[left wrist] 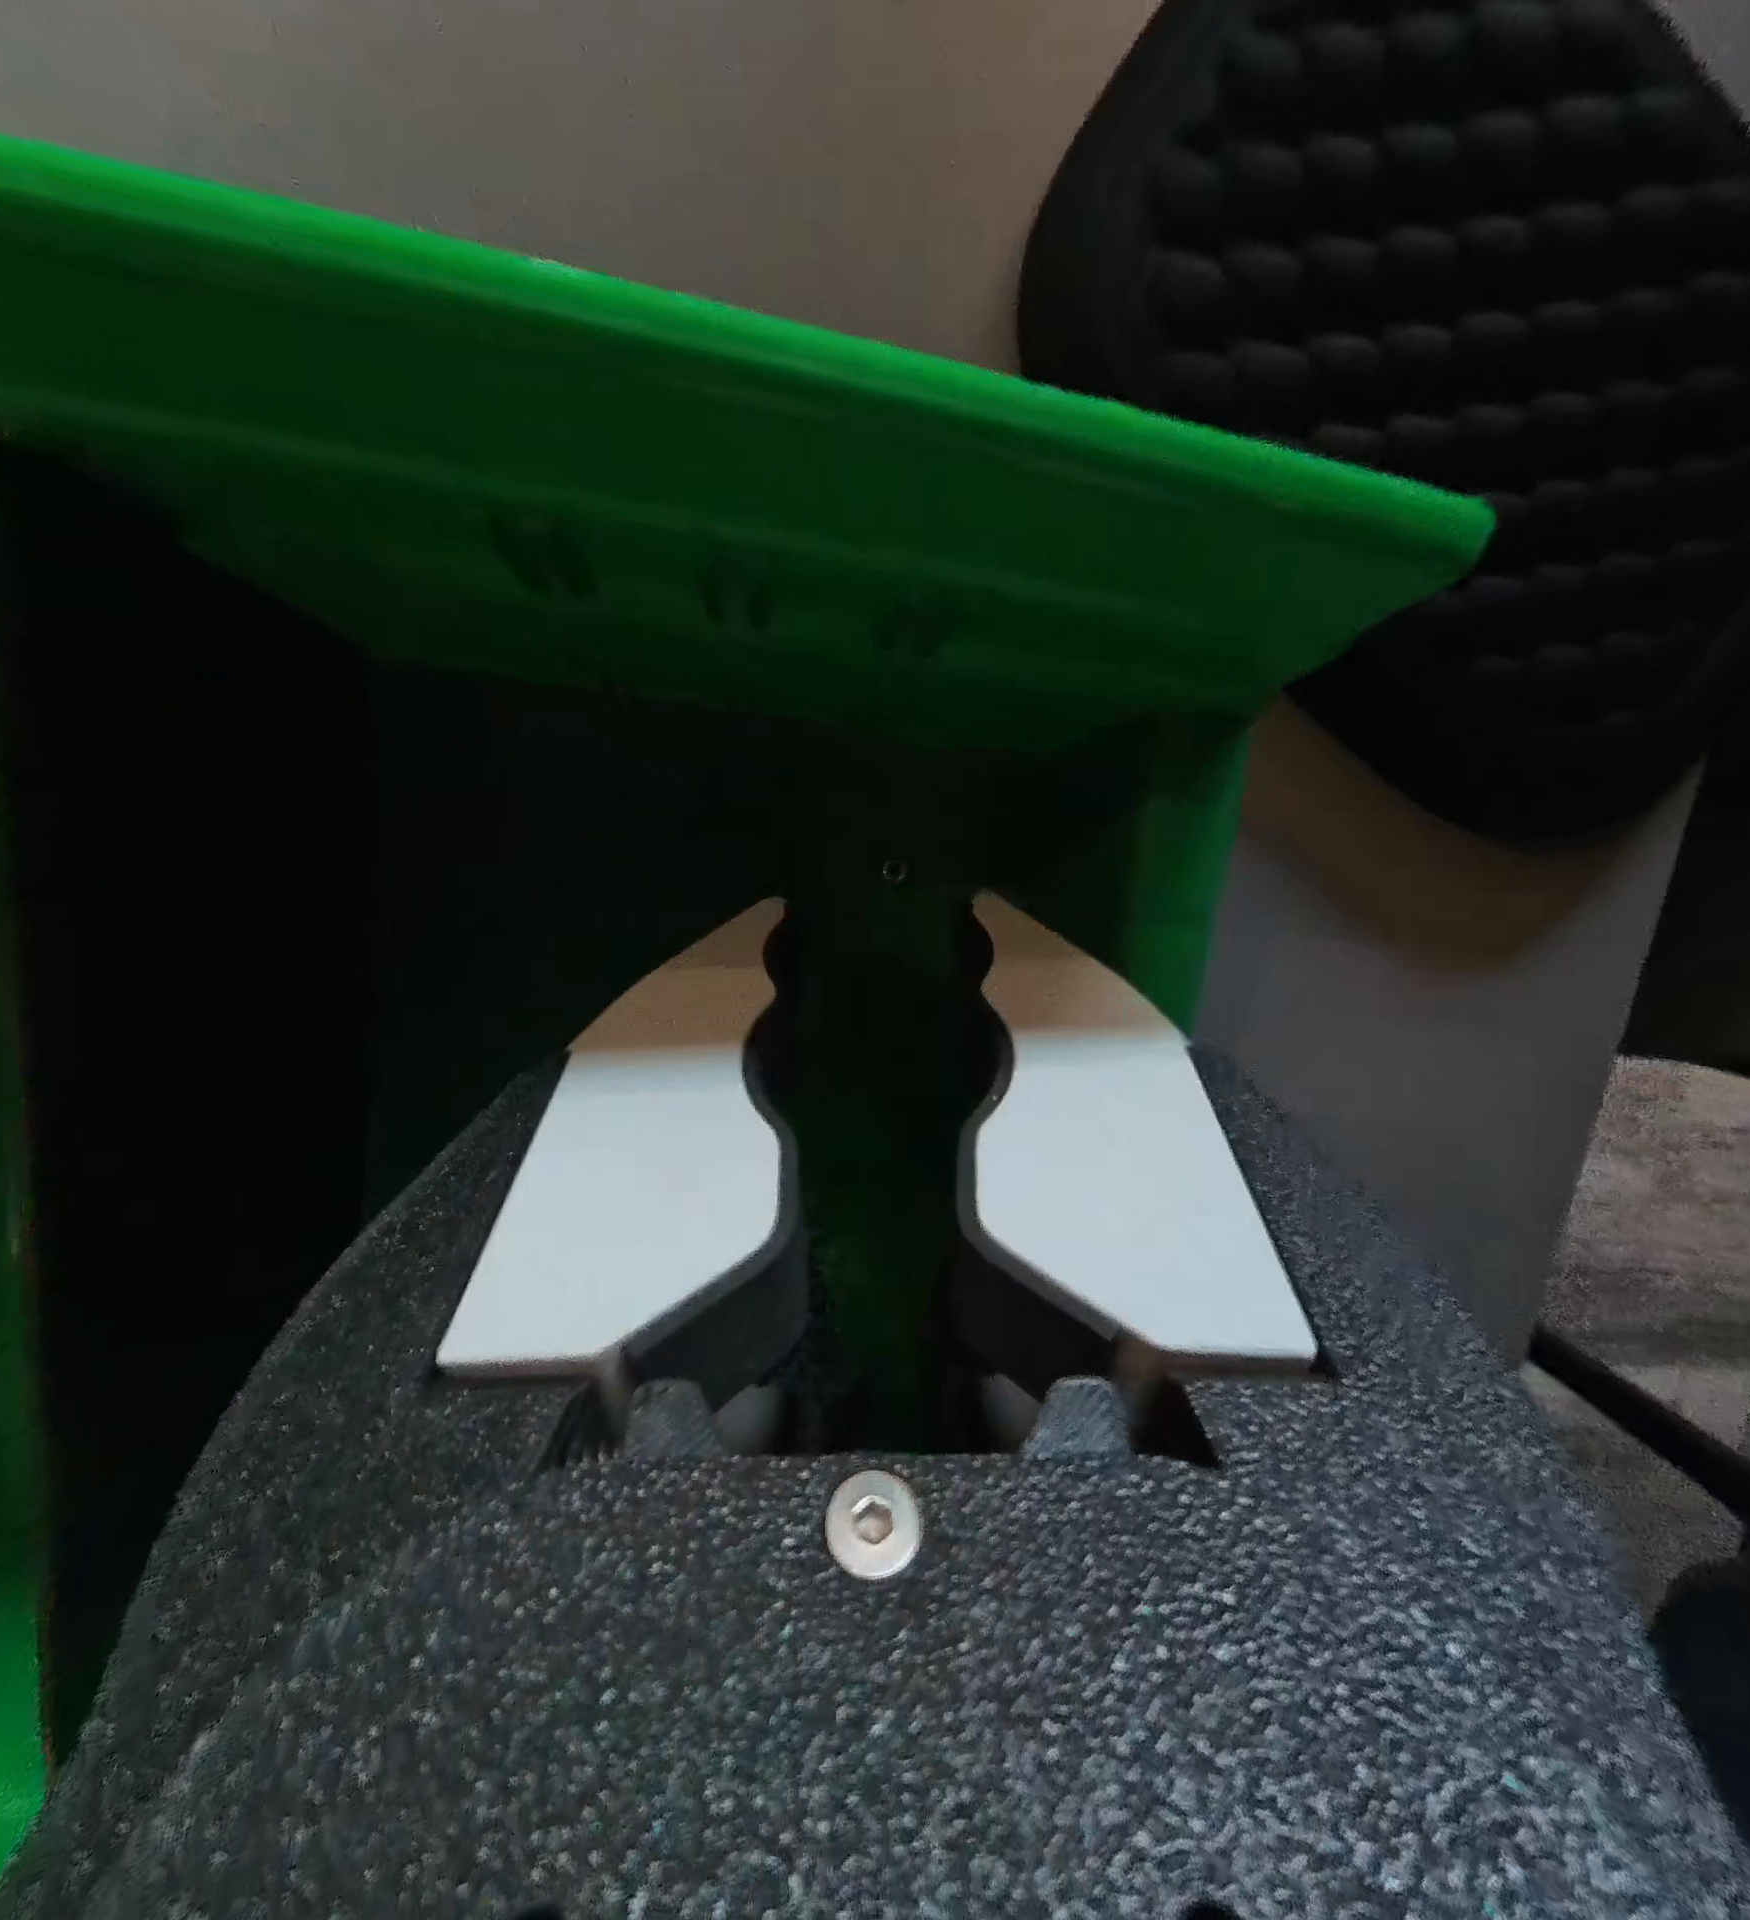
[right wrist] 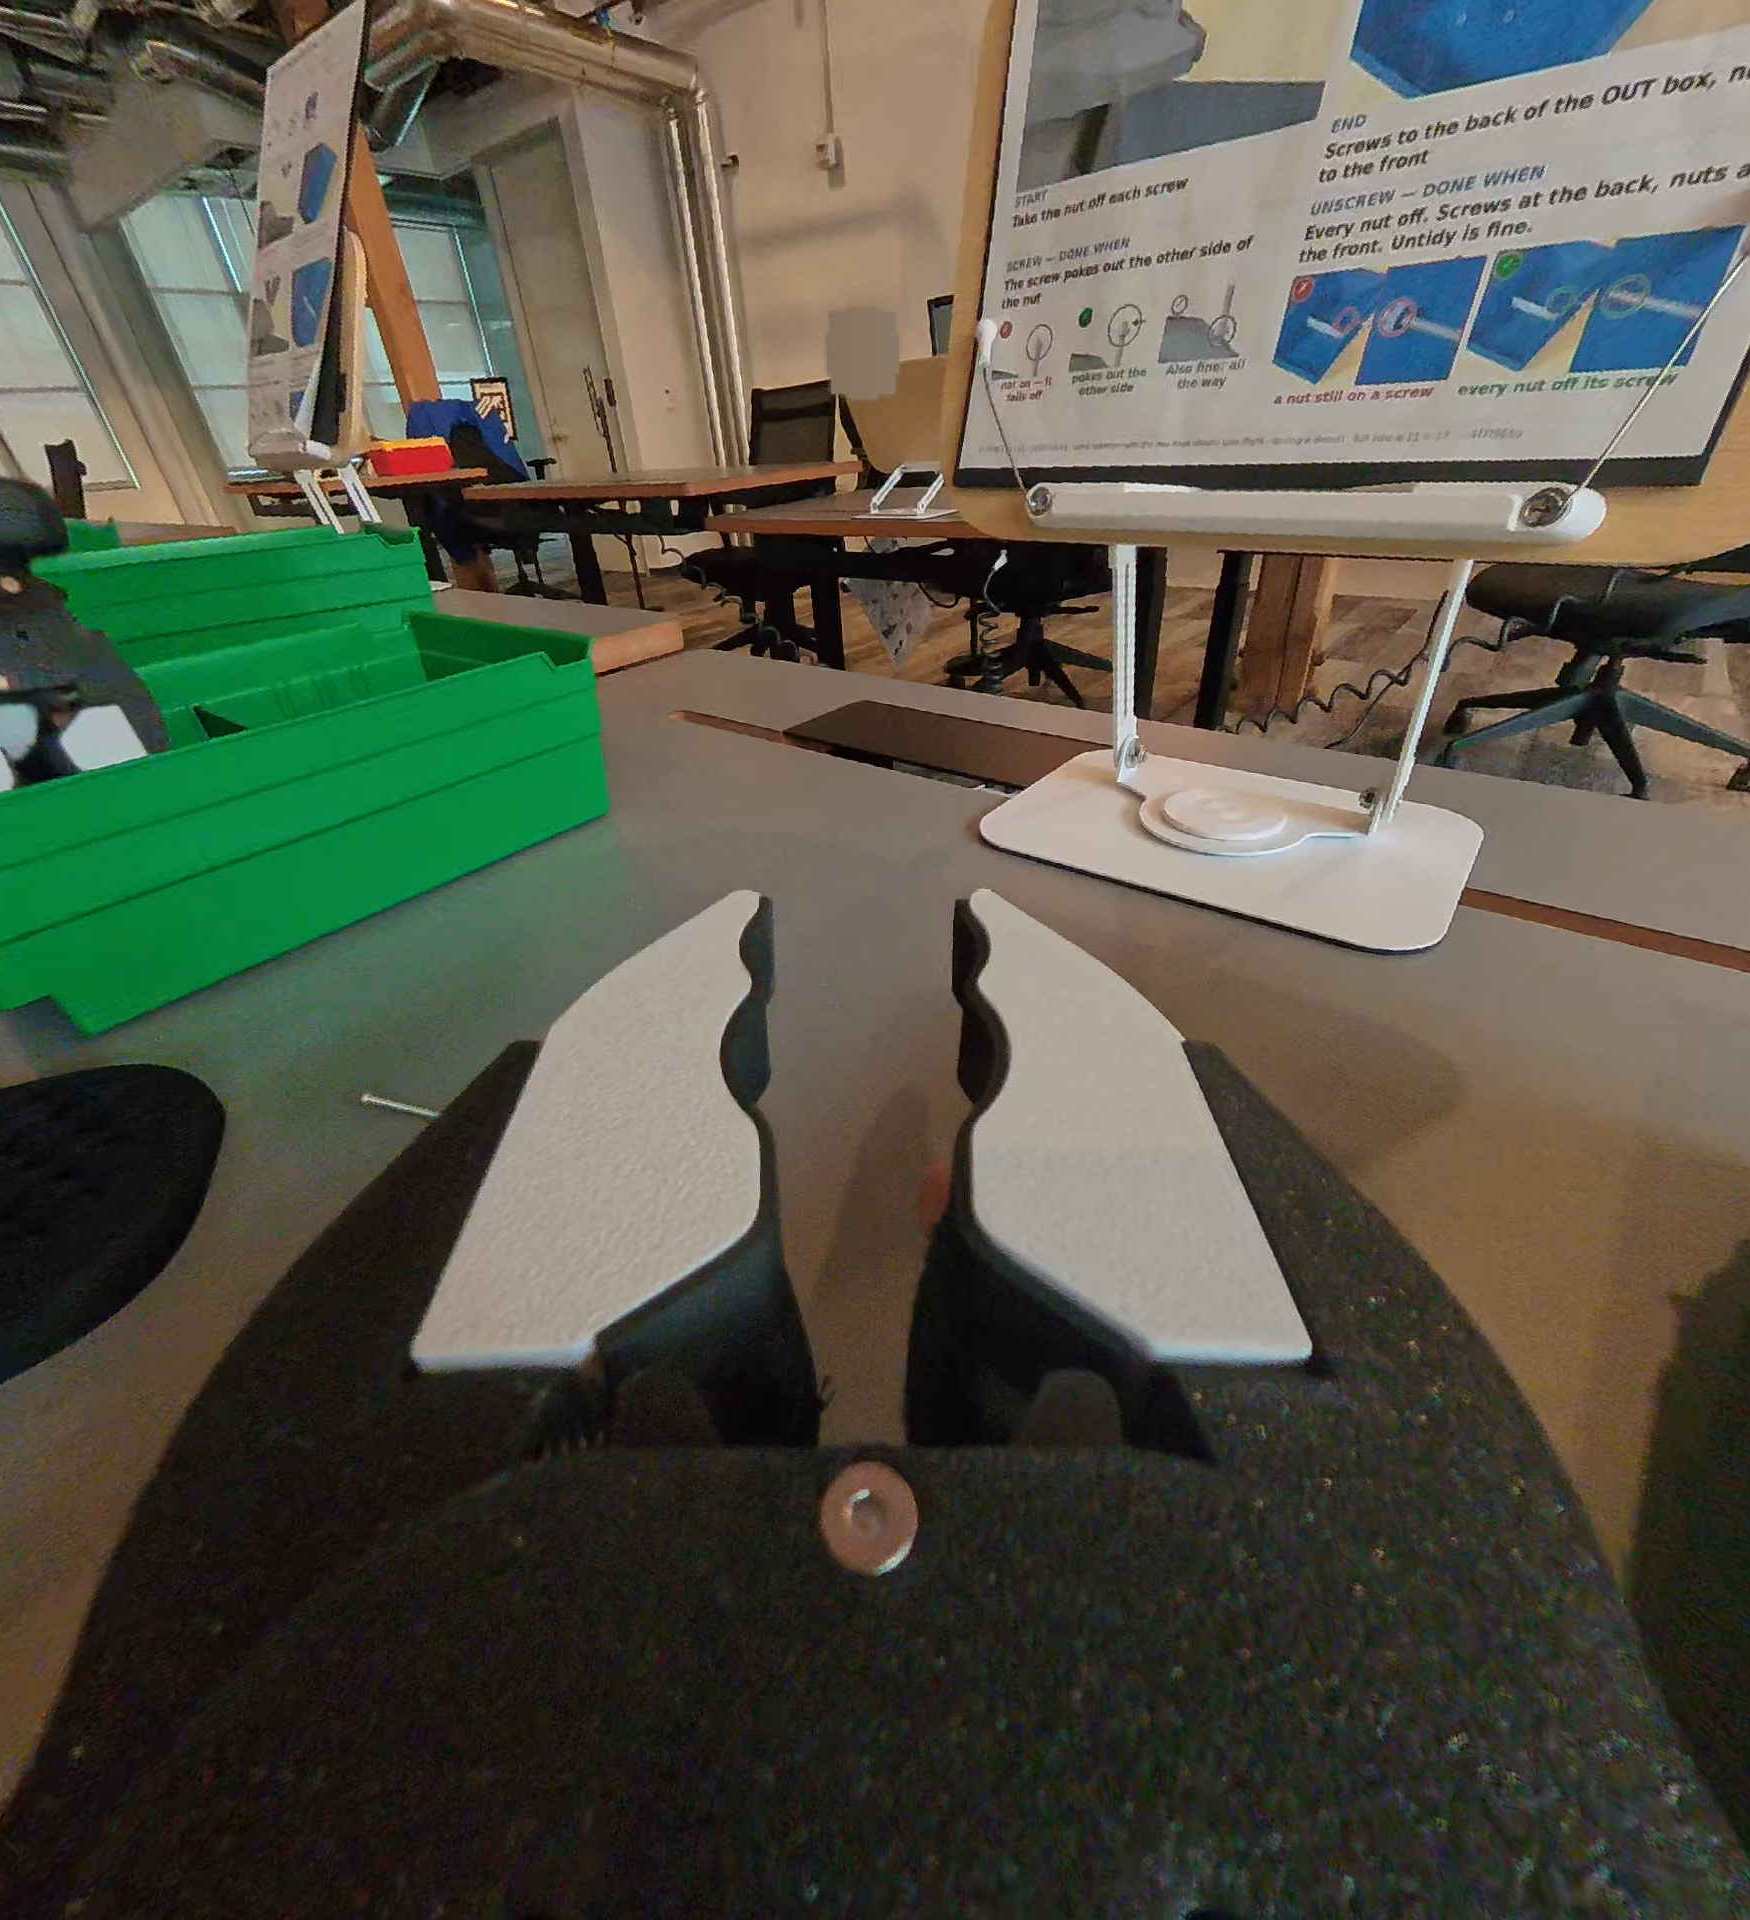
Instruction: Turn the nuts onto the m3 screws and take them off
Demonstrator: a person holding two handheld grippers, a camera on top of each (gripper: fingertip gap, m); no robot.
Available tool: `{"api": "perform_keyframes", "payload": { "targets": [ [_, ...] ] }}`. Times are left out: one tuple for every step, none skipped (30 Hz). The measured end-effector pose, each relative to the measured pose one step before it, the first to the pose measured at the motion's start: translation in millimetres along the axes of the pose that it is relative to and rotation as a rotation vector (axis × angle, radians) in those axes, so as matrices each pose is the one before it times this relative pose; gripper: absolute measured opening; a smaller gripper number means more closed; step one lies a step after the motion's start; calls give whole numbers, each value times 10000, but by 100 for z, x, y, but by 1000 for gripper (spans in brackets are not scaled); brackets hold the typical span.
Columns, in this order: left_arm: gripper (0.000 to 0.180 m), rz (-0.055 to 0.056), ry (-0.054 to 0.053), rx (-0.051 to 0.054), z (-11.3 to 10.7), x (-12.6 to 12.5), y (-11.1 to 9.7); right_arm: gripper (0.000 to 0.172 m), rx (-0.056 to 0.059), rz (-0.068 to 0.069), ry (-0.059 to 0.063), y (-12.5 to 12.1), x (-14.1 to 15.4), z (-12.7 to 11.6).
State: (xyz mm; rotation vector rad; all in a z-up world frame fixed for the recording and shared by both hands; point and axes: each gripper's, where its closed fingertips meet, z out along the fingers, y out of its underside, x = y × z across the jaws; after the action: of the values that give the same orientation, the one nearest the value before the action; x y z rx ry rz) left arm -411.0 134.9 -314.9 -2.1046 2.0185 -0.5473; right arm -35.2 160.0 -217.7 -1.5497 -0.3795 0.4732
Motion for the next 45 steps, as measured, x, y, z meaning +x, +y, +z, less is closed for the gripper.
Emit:
{"api": "perform_keyframes", "payload": {
  "targets": [
    [29,150,29,-60,251,-49,112,32,33,37,-9,-57,16,-21],
    [29,129,20,-14,214,-47,64,32,35,51,-18,-60,12,-30],
    [29,94,24,33,185,-28,-10,32,37,54,-21,-62,-6,-10],
    [29,97,-3,84,157,-55,-103,32,32,53,-31,-57,-19,-14],
    [28,109,-17,97,147,-49,-140,32,28,47,-27,-51,-14,-3],
    [28,109,28,51,138,46,-71,32,15,31,-13,-24,0,-2],
    [27,120,41,1,150,79,-31,32,-1,12,-9,10,3,-3],
    [27,124,32,5,119,78,-31,32,-7,4,0,8,12,-2],
    [26,104,54,13,99,124,-32,32,-3,2,8,2,22,1],
    [26,78,75,7,68,133,-24,32,8,-1,2,-11,6,-8],
    [26,63,45,4,55,88,-1,32,9,2,2,-23,8,2],
    [25,64,15,6,54,18,19,32,-2,3,3,11,16,2],
    [25,81,-17,13,84,-19,7,32,-3,2,4,4,4,-2],
    [25,95,-34,16,113,-25,0,32,10,2,-2,-24,6,-12],
    [24,71,-26,-1,135,-3,16,32,18,5,1,-24,2,-1],
    [24,28,-5,-54,136,39,93,32,12,7,9,-18,27,-16],
    [23,17,-8,-61,100,19,113,32,2,8,16,-5,31,-9],
    [22,34,-44,15,65,-36,19,32,4,9,9,2,23,-7],
    [22,32,-49,59,31,-49,-20,32,6,11,-5,-10,8,3],
    [21,-14,-47,57,24,-62,9,32,5,10,-3,-7,-3,-2],
    [21,-45,-5,66,6,-23,-8,32,0,4,9,10,14,8],
    [20,-33,16,60,-11,5,-19,32,-4,-9,6,6,11,11],
    [20,1,1,47,3,0,3,32,-1,-11,4,2,5,4],
    [19,32,-24,35,14,-39,3,32,2,-6,4,-1,1,6],
    [18,46,-39,23,1,-38,11,32,5,-6,4,-6,4,-5],
    [17,43,-37,12,13,-47,4,32,-1,-2,10,0,24,-6],
    [16,38,-27,4,7,-31,14,32,-7,2,7,19,14,3],
    [14,56,-9,0,16,7,-1,32,-4,6,3,13,20,9],
    [13,79,-31,-2,18,-19,-1,32,0,3,-1,10,-3,0],
    [11,77,-70,3,12,-64,10,32,1,-1,0,-2,6,10],
    [11,42,-49,17,5,-39,-1,32,-5,-4,3,7,3,10],
    [10,25,-25,23,-5,-5,-4,32,-8,-8,7,21,15,-6],
    [10,35,-36,30,5,-15,-1,32,-6,-5,4,8,6,9],
    [9,51,-51,39,3,-32,4,32,-1,-3,2,1,4,0],
    [8,55,-56,40,10,-23,-10,32,4,-2,7,-4,5,-6],
    [8,51,-23,50,2,14,-17,32,1,-1,4,-2,14,-5],
    [6,27,18,68,27,73,-44,32,-2,-1,5,3,8,-1],
    [6,4,-8,69,6,20,-28,32,-6,-1,4,18,12,4],
    [6,8,-11,65,-7,17,-5,32,-5,-1,3,6,10,5],
    [6,8,-7,68,8,20,-13,32,1,-3,1,0,-5,6],
    [5,10,0,64,-5,18,-12,32,-6,-1,-3,18,-5,10],
    [5,29,-3,50,-3,17,-14,32,-12,-4,0,16,-1,5],
    [5,45,-7,36,-12,20,2,32,-12,-5,2,25,8,14],
    [5,55,-9,5,-62,30,9,32,-7,-4,-2,20,-2,9],
    [5,41,-38,-35,-131,-6,51,32,3,1,3,-14,2,2]
  ]
}}
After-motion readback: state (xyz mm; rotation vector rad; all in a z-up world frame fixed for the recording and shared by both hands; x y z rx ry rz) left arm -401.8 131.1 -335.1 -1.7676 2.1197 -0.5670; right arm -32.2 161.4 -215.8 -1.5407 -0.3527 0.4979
